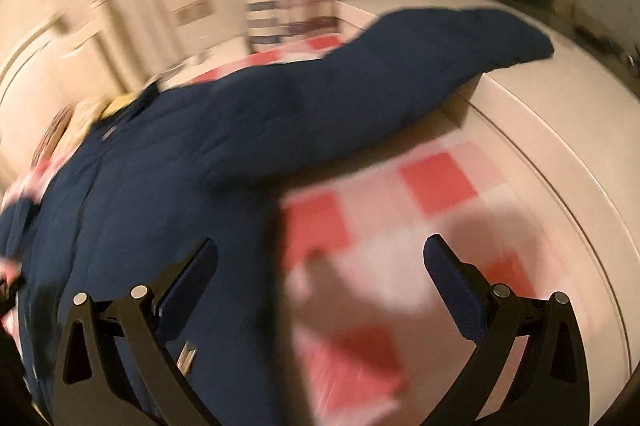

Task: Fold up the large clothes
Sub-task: 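Grasp the sleeve cuff with the right tool and fold it across the jacket body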

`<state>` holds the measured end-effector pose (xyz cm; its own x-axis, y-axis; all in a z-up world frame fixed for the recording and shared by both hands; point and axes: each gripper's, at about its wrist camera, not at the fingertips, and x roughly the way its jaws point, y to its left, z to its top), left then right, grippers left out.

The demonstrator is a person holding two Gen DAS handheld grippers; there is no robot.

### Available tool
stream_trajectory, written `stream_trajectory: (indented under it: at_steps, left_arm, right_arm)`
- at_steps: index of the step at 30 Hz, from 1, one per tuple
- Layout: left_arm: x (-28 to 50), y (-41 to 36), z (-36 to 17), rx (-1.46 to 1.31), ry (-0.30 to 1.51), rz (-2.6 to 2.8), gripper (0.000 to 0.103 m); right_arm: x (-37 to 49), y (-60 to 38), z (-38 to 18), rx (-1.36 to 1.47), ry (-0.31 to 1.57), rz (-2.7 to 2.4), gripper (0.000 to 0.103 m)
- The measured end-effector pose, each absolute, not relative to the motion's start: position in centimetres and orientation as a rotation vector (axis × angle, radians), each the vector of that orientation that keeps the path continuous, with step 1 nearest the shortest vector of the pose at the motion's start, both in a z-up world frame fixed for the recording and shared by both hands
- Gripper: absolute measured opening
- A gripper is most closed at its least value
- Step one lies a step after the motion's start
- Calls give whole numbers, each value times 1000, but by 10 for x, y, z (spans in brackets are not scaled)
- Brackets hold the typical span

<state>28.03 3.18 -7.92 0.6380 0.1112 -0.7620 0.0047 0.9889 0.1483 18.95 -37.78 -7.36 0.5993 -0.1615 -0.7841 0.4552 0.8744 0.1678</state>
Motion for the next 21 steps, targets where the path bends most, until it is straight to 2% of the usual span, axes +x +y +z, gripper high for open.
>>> stream_trajectory:
  at_steps: [4,9,10,11,12,13,14,15,21]
  left_arm:
    - [302,52,-112,45,951,88,101]
    - [303,55,-111,28,956,81,101]
    - [303,56,-110,30,955,83,101]
    - [304,56,-110,25,956,84,101]
    - [305,56,-110,20,957,84,101]
    - [307,57,-111,11,960,87,101]
    - [309,58,-111,3,962,92,101]
    - [310,57,-110,-1,964,97,101]
    - [308,56,-111,2,961,98,101]
  right_arm:
    - [230,-424,-83,515,831,-408,98]
    - [258,-456,-94,575,808,-501,98]
    - [263,-458,-94,575,797,-507,86]
    - [266,-459,-90,568,769,-501,65]
    - [265,-457,-85,556,742,-501,57]
    - [263,-452,-73,526,671,-497,39]
    - [260,-444,-63,495,619,-492,29]
    - [259,-426,-42,422,550,-460,27]
    - [263,-292,19,116,443,-156,26]
